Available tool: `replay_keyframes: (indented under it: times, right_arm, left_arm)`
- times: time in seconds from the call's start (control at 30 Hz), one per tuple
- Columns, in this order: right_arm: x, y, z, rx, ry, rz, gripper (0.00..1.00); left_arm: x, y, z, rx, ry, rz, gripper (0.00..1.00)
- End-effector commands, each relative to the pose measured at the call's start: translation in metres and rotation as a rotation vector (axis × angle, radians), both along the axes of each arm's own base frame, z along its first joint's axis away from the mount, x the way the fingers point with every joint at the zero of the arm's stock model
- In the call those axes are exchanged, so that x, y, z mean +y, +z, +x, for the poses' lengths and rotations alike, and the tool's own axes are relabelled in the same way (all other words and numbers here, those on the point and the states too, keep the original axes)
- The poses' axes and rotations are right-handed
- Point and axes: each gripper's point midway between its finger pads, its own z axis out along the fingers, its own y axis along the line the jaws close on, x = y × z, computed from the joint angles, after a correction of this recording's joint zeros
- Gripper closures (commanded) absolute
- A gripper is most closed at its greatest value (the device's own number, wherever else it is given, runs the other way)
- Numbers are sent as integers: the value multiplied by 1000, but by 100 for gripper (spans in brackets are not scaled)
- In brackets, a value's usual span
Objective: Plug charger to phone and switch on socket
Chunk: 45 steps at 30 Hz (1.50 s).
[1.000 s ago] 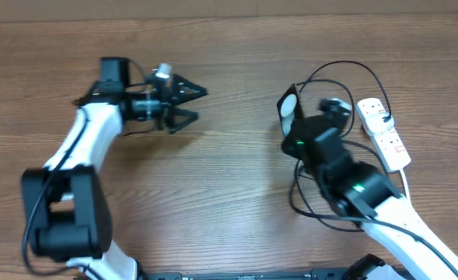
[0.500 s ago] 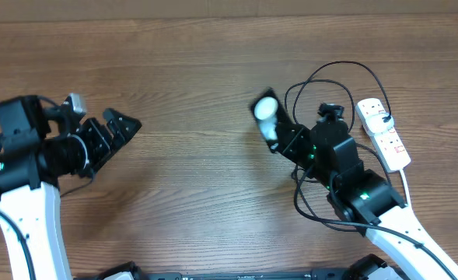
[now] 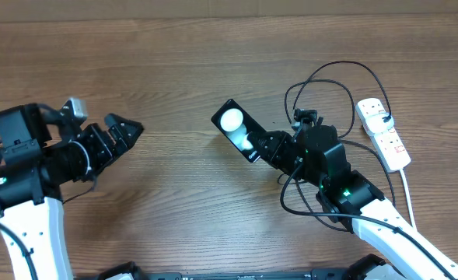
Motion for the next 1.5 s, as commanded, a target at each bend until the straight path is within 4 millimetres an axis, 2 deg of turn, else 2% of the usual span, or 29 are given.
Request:
replay_keyframes:
  times: [0.0,0.1,0.23,0.37,0.47,0.53,0.6,0.7,0.9,1.2,1.47]
  right_arm:
    - [5,22,2,-60,20,52,96]
    - [2,28,9,-91,-14,60,96]
    - [-11,23,21,-19,-157,92,96]
    - [-21,19,31,71,-291,175,96]
    - [-19,16,32,158,-329,255,96]
    - [-14,16,28,211,-317,300,96]
    - [-11,17,25,241,-308,325,96]
    - [-9,21,26,231,-300,341,96]
    - [-7,34,29,206,-295,389,96]
    - [2,32,19,296,-249,437,96]
    - [8,33,14,339,-219,462,96]
  left_arm:
    - [-31,-9,2,39,-76,-207,1]
    - [-54,-17,12,41,-143,-343,1]
    - [-84,-21,28,56,-232,-506,0]
    - [-112,-33,43,99,-285,-548,0]
    - [-134,-41,52,132,-309,-567,1]
    - [-147,-47,58,152,-313,-570,4]
    - [-156,-54,61,178,-311,-572,12]
    - [-163,-65,64,243,-271,-579,20]
    - [-175,-74,62,359,-191,-599,26]
    - [-191,-67,69,383,-138,-633,29]
    - [-195,-69,69,448,-77,-657,44]
